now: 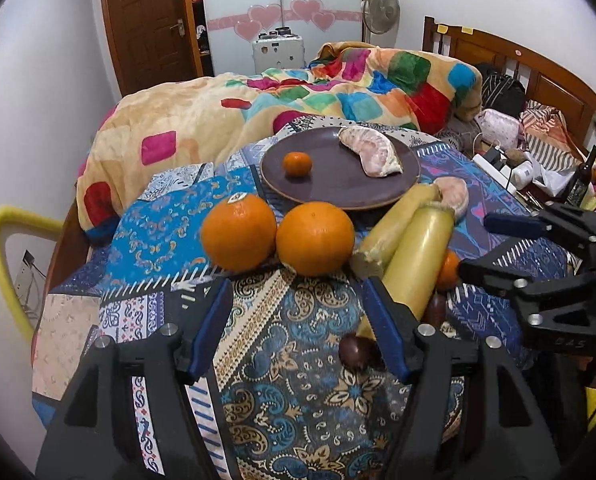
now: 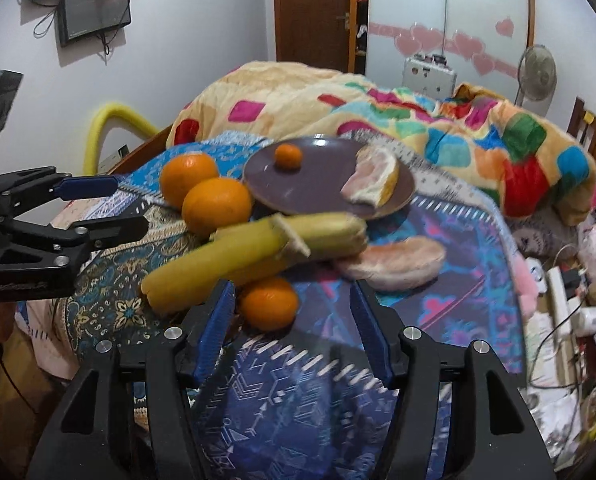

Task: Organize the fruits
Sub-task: 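Open both tools and withdraw them from the plate, then grasp a second small mandarin with the right tool while the left tool approaches a yellow corn cob, then grasp the yellow corn cob with the left tool and lift it upright while the right tool holds the mandarin, then carry the corn cob with the left tool over the plate while the right tool carries the mandarin there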

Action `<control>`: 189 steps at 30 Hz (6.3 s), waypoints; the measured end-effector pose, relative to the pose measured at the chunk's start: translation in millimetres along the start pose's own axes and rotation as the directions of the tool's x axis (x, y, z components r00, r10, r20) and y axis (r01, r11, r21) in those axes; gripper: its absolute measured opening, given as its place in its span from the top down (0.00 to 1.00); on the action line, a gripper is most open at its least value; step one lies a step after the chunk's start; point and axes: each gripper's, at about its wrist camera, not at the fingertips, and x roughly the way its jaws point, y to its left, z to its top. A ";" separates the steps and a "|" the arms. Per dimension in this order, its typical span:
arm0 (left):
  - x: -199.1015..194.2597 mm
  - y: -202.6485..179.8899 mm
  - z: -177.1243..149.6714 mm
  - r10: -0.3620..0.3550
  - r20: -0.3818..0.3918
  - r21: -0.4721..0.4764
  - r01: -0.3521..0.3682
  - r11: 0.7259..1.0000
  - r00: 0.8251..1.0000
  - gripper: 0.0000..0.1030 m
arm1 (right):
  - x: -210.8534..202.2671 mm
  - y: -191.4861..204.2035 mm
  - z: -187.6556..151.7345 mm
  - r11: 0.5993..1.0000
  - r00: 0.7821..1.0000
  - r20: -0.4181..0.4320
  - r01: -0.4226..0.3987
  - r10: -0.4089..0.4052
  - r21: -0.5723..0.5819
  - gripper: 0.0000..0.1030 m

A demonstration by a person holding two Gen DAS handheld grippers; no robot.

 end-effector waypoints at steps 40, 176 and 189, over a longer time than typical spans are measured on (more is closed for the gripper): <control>18.3 -87.2 10.7 -0.101 -0.022 0.190 0.103 0.976 0.995 0.51 | -13.6 -48.6 -29.1 0.995 0.999 -0.012 -0.041 0.042 0.095 0.68; 80.7 2.6 111.8 -0.165 0.045 0.000 0.165 0.986 0.985 0.67 | 52.5 -59.7 78.9 0.992 0.995 0.081 -0.070 0.061 0.106 0.68; 102.6 -2.7 127.8 -0.139 0.020 0.030 0.138 0.990 0.990 0.67 | 83.6 -58.3 98.1 0.998 0.999 0.022 -0.043 0.042 0.052 0.67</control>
